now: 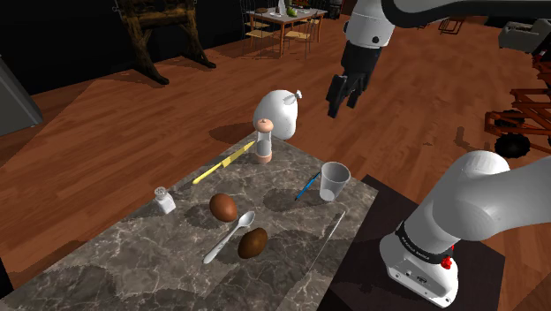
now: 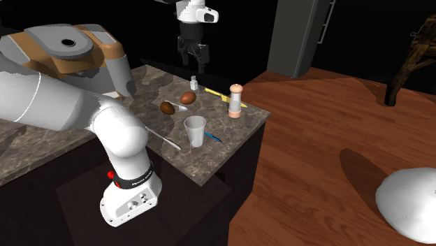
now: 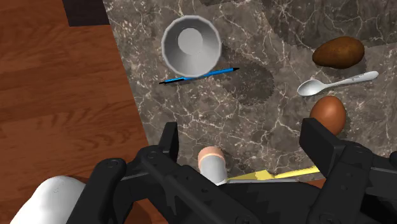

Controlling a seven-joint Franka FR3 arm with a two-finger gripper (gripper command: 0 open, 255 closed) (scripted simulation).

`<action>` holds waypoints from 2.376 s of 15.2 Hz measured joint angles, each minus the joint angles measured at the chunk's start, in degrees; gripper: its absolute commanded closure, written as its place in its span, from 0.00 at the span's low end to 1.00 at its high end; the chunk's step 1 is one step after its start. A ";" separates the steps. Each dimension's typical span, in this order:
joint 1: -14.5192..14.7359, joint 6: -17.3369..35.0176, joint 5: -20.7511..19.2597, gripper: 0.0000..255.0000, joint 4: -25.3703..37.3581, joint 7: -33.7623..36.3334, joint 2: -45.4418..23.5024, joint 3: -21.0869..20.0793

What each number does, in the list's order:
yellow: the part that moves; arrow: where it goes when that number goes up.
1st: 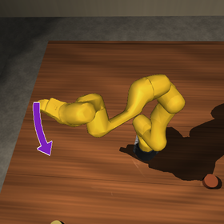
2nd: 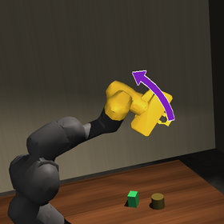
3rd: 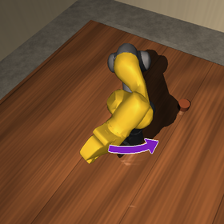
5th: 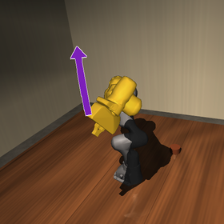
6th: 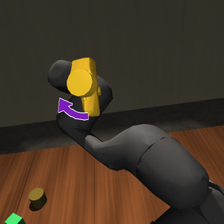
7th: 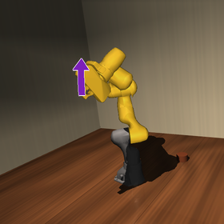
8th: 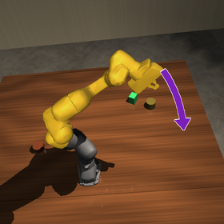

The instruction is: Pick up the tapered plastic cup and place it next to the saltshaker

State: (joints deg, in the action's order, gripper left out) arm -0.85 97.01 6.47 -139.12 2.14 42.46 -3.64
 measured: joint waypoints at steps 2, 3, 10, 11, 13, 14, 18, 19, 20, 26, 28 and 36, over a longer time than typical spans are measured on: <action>-0.05 0.58 -0.07 0.00 -0.77 -0.44 0.13 0.28; -0.11 1.66 -0.15 0.00 -2.17 -1.07 0.34 0.65; -1.11 12.62 -1.22 0.00 -15.44 -7.38 1.65 4.57; -1.11 14.39 -1.16 0.00 -17.60 -8.00 1.96 4.87; -1.74 17.45 -1.79 0.00 -20.44 -10.23 1.41 6.42; -1.83 19.37 -1.87 0.00 -21.62 -11.10 0.50 6.94; -2.97 27.43 -2.81 0.00 -26.74 -15.73 -3.14 10.02; -3.07 29.15 -2.87 0.00 -27.79 -16.46 -3.91 10.49; -3.11 30.45 -2.89 0.00 -28.52 -16.93 -4.52 10.77; -2.18 38.25 -1.99 0.00 -31.59 -17.86 -9.29 11.22; -2.04 39.44 -1.85 0.00 -31.90 -18.02 -10.13 11.31; -1.98 39.84 -1.79 1.00 -31.90 -18.08 -10.48 11.35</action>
State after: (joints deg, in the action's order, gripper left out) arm -2.83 136.85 4.68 -171.03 -15.95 31.97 7.71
